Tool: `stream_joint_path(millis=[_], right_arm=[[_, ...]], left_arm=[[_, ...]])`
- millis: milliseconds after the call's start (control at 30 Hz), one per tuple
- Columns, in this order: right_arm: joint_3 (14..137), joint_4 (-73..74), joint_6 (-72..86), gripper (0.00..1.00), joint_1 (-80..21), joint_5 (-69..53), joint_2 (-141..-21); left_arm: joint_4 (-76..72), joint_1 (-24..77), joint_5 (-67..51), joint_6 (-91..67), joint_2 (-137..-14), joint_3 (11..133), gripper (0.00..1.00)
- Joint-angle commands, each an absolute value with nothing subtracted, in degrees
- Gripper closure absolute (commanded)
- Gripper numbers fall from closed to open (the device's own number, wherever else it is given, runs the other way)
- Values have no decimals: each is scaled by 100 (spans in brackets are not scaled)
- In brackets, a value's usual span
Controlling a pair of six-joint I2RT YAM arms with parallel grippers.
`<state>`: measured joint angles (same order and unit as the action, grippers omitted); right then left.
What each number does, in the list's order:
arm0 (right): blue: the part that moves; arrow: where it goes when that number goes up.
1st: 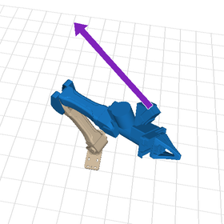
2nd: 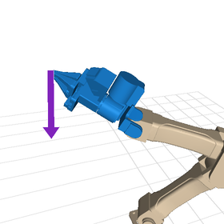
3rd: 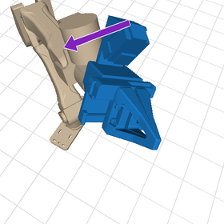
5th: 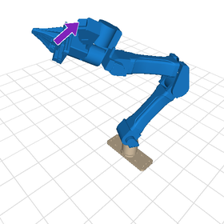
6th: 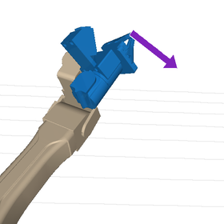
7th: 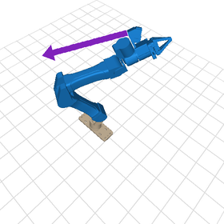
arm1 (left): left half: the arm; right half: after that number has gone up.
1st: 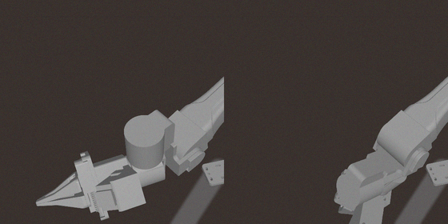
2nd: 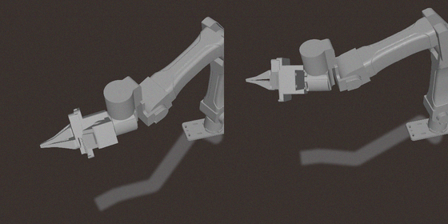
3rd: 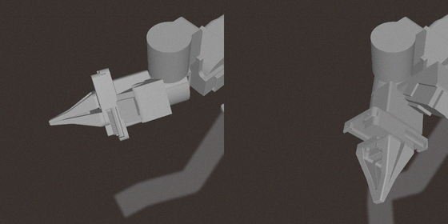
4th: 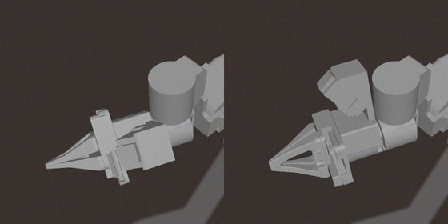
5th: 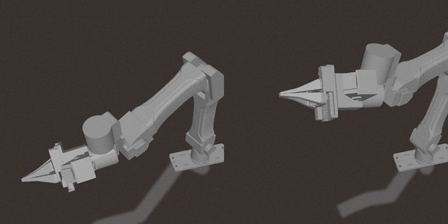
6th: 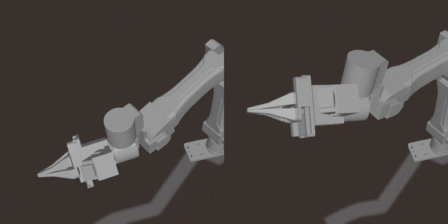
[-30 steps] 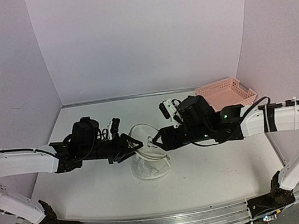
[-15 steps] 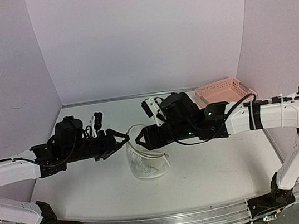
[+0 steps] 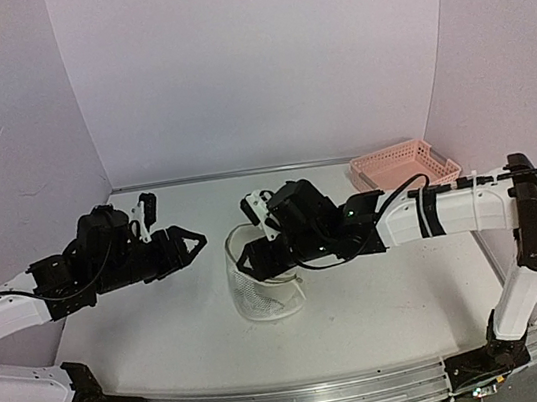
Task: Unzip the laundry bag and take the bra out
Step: Adjust the laundry bag at the center of the board.
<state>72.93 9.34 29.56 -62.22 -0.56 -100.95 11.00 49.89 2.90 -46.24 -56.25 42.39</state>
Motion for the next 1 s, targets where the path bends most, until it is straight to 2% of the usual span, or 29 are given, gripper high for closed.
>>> stream_joint_path(millis=[0, 333, 567, 733, 800, 967], right_arm=[[7357, 911, 2824, 49, -6264, 310, -10014], [6761, 923, 2692, 58, -6387, 427, -9747], [6513, 888, 2680, 61, -6434, 594, -9539], [6434, 888, 2672, 67, -6446, 659, -9529], [6405, 861, 2629, 67, -6476, 659, -9498], [6308, 706, 2298, 54, -6577, 540, -9345]], left_arm=[[1187, 4992, 440, -4490, -5566, 4454, 39], [1187, 4992, 354, -4450, -5711, 4551, 38], [1154, 4997, 251, -4458, -5938, 4656, 38], [1134, 4992, 246, -4447, -6024, 4706, 38], [1126, 4992, 237, -4449, -6039, 4703, 38], [1114, 4992, 225, -4439, -6088, 4686, 38]])
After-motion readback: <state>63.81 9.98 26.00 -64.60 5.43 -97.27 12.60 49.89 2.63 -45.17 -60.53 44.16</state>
